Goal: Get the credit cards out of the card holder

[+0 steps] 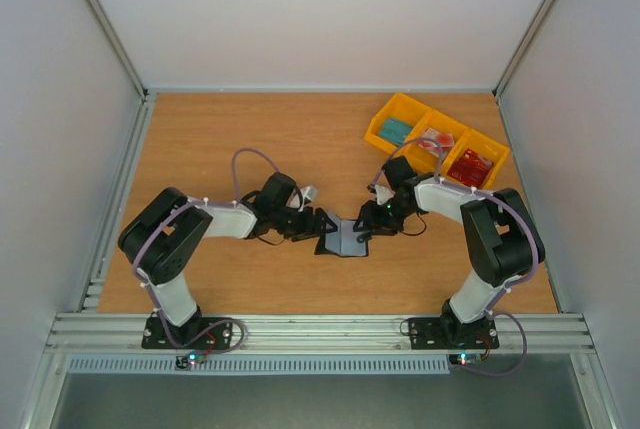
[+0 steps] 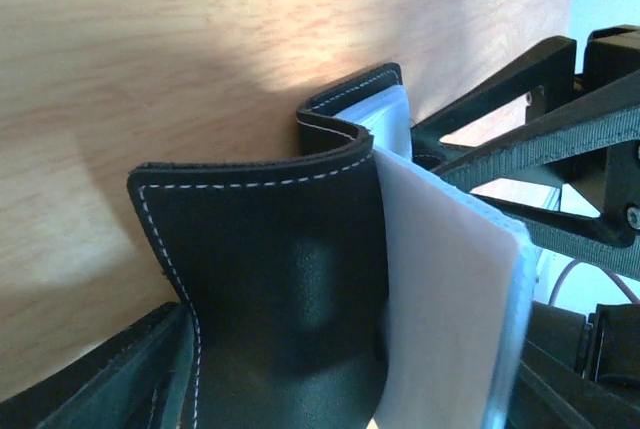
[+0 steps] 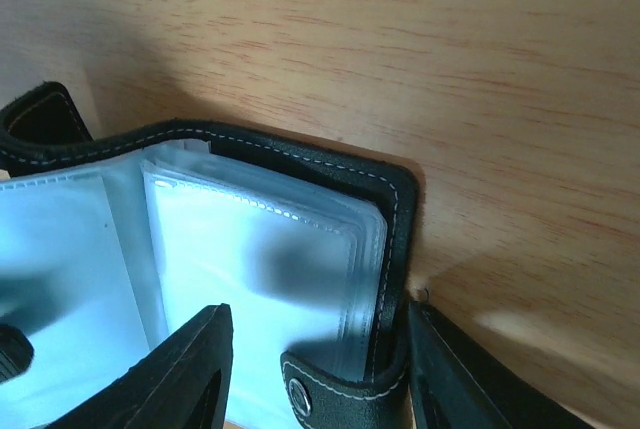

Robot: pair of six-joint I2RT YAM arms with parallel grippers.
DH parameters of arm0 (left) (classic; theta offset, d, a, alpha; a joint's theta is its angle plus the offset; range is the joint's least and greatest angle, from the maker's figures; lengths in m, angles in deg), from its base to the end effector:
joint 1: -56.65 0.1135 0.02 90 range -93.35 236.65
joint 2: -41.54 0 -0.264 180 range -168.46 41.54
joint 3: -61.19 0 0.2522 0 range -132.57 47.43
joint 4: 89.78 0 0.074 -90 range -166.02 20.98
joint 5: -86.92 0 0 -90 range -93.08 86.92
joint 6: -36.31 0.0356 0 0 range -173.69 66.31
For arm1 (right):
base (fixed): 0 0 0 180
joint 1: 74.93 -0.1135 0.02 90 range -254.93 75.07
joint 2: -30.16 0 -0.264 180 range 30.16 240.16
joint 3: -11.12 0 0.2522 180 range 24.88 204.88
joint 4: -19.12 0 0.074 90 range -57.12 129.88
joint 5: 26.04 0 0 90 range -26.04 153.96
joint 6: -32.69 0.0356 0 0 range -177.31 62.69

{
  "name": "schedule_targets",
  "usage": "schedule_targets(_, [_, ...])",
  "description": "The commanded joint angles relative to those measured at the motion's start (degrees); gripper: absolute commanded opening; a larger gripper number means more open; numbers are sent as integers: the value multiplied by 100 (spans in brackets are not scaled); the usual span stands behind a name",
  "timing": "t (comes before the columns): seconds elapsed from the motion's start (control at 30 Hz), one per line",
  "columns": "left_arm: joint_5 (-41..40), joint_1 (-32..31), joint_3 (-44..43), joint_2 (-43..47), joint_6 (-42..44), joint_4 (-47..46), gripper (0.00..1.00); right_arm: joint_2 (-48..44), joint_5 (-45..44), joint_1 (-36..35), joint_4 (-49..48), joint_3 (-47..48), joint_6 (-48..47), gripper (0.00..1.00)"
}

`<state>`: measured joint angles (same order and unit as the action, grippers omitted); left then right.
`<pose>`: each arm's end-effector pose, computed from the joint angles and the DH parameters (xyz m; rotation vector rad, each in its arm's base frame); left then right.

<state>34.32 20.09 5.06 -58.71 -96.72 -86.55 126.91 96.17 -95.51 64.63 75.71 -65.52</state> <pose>0.2420 -0.2064 0.1225 0.2000 2.6649 -1.3510 0.2618 0.1186 0.1397 -0.8000 2.7568 0.8570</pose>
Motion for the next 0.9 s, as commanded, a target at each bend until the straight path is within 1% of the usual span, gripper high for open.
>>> schedule_targets(0.0, [189,-166,-72,-135,-40,-370,70,80,97,-43,-154,-144,-13,48])
schedule_targets(0.07, [79,-171,-70,-142,-31,-272,62,28,66,-43,-159,-156,19,45])
schedule_targets(0.13, [-6,-176,-70,-144,-26,-230,52,-16,64,-43,-173,-176,20,42])
schedule_targets(0.2, [-34,-184,-82,-144,-10,-304,43,-51,110,-40,-192,-195,12,41])
schedule_targets(0.23, [-67,-194,-91,-142,-1,-348,37,-77,172,-43,-206,-204,12,41])
schedule_targets(0.33, [-176,-224,-69,-74,31,-546,6,-176,195,-32,-157,-214,-76,40])
schedule_targets(0.37, [-188,-235,-39,-29,52,-614,1,-234,179,0,-97,-209,-129,40])
schedule_targets(0.4, [-178,-243,-4,35,89,-674,0,-303,237,76,-50,-216,-175,40])
schedule_targets(0.47, [-112,-239,77,237,258,-845,0,-574,651,425,-101,-329,-165,41])
schedule_targets(0.53, [-69,-239,205,557,553,-1034,0,-919,1226,933,-393,-624,17,43])
schedule_targets(0.6, [42,-247,316,998,1150,-1205,0,-1332,1713,1334,-912,-907,275,47])
schedule_targets(0.7, [492,-241,428,1471,1891,-1386,0,-1871,2025,1442,-1400,-1124,480,56])
schedule_targets(0.77, [719,-237,450,1769,2474,-1420,0,-2166,2178,1448,-1501,-1114,449,59])
schedule_targets(0.87, [1183,-204,381,2155,2780,-1499,0,-2741,2170,1451,-1583,-1064,345,62])
